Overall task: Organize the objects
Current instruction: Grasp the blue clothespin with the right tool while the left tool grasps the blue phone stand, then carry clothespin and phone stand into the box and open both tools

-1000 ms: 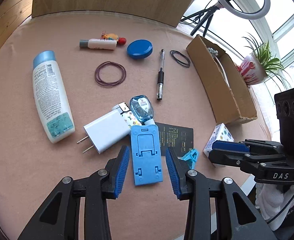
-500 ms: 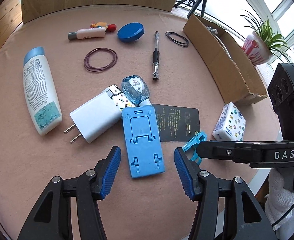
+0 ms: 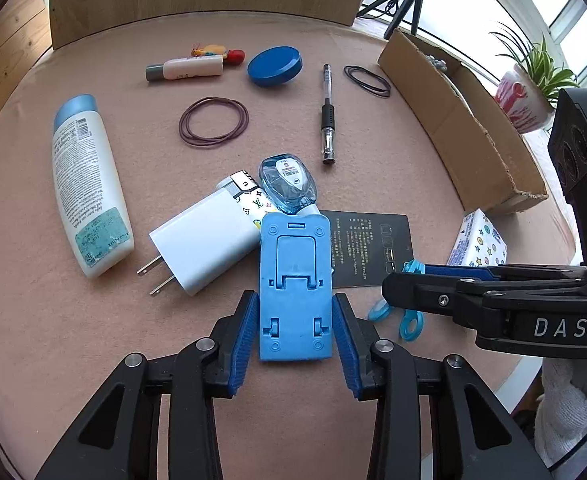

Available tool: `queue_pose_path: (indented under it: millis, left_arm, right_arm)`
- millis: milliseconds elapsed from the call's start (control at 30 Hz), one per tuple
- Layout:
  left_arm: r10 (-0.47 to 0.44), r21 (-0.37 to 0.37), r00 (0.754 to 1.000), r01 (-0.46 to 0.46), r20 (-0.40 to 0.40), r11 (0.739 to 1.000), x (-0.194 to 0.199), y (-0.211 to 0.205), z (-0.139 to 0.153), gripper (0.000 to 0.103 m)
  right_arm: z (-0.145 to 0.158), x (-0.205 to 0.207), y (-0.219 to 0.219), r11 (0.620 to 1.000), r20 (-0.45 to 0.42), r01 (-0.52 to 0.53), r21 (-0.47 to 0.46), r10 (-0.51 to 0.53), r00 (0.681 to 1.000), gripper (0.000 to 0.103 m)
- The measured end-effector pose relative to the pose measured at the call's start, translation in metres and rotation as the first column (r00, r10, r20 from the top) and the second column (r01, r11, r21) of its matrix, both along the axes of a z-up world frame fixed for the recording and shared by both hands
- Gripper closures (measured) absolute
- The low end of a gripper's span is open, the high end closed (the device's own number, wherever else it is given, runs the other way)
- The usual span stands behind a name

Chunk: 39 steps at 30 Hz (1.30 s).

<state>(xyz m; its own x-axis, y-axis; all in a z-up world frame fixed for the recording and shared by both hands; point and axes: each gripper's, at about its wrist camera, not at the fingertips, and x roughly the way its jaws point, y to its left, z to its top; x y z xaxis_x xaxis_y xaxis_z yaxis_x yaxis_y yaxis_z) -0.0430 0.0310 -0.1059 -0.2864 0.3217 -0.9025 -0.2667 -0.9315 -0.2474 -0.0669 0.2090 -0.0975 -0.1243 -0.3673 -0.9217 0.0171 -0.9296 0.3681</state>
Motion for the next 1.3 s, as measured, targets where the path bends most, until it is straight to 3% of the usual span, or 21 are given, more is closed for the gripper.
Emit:
queue_pose_path:
  millis: [333,467,667,900,1300]
  left_arm:
    - [0.001,0.004,1.0,-0.001,-0.002,1.0,0.006,-0.005,0.001,0.064]
    - [0.01,0.018,1.0,-0.01,0.003,1.0,0.009,-0.007,0.001,0.064]
    - [0.024,0.036,1.0,-0.024,0.005,0.999,0.012,-0.012,0.004,0.064]
    - [0.043,0.07,0.999,-0.043,0.0,0.997,0.015,-0.015,0.013,0.064]
    - [0.03,0.114,0.998,-0.024,-0.053,0.993,0.009,-0.001,0.046,0.064]
  right_arm:
    - [0.004,0.014,-0.014,0.988,-0.05,-0.125,0.093,0.13,0.99,0.066]
    - [0.005,0.021,-0.016,0.986,-0.081,-0.13,0.106,0.139,0.987,0.066]
    - [0.013,0.028,-0.016,0.98,-0.113,-0.155,0.121,0.169,0.979,0.081]
    - [0.02,0.031,-0.004,0.989,-0.137,-0.132,0.066,0.14,0.981,0.083]
    - [0.067,0.031,0.025,0.997,-0.254,-0.065,0.041,0.074,0.965,0.083]
